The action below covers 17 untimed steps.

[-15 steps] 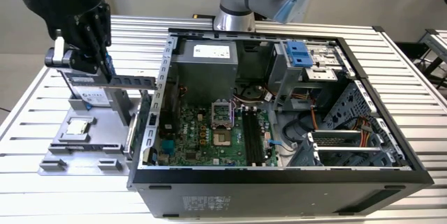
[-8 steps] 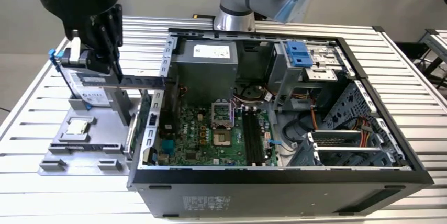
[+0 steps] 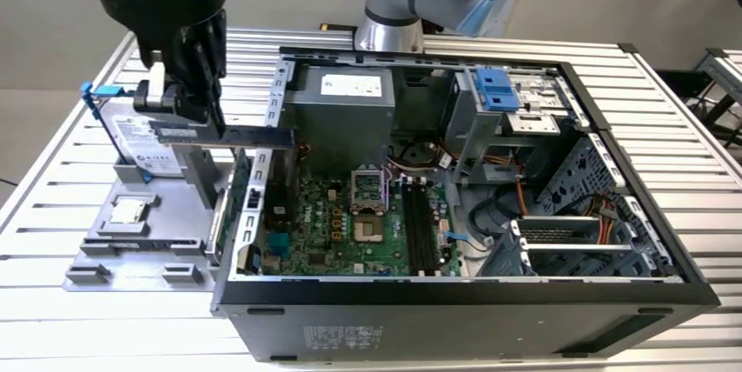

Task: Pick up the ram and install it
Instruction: 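Pick up the ram and move it above insertion slot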

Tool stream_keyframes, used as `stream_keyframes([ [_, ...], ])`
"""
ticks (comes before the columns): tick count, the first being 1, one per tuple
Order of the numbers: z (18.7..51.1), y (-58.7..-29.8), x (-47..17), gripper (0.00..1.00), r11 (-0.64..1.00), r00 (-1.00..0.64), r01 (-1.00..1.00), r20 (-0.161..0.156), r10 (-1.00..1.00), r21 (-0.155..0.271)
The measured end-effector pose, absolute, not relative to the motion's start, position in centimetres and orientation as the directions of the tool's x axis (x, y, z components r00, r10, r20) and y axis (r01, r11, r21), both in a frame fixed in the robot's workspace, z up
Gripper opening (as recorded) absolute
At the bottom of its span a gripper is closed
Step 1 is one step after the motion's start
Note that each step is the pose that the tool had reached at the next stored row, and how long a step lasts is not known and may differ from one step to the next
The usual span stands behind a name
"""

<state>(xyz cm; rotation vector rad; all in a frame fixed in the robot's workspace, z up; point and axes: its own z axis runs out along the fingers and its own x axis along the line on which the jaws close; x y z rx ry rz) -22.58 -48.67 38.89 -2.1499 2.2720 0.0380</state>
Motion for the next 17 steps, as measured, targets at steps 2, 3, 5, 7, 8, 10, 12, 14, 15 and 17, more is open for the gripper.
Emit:
stream_keyframes([
  [2, 38.9, -48.7, -22.1, 0.0, 0.055, -0.055, -0.998, -0.026, -0.998, 0.008],
  [3, 38.9, -48.7, -21.9, 0.0, 0.055, -0.055, -0.998, -0.026, -0.998, 0.008],
  [5, 38.9, -48.7, -21.4, 0.0, 0.055, -0.055, -0.998, -0.026, -0.998, 0.008],
  [7, 38.9, -48.7, -20.9, 0.0, 0.055, -0.055, -0.998, -0.026, -0.998, 0.008],
  [8, 38.9, -48.7, -20.6, 0.0, 0.055, -0.055, -0.998, -0.027, -0.998, 0.008],
  [10, 38.9, -48.7, -20.1, 0.0, 0.055, -0.055, -0.998, -0.026, -0.998, 0.008],
  [12, 38.9, -48.7, -19.6, 0.0, 0.055, -0.055, -0.998, -0.026, -0.998, 0.008],
  [14, 38.9, -48.7, -19.1, 0.0, 0.055, -0.055, -0.998, -0.026, -0.998, 0.008],
  [15, 38.9, -48.7, -18.8, 0.0, 0.055, -0.055, -0.998, -0.026, -0.998, 0.008],
  [17, 38.9, -48.7, -18.3, 0.0, 0.055, -0.055, -0.998, -0.026, -0.998, 0.008],
])
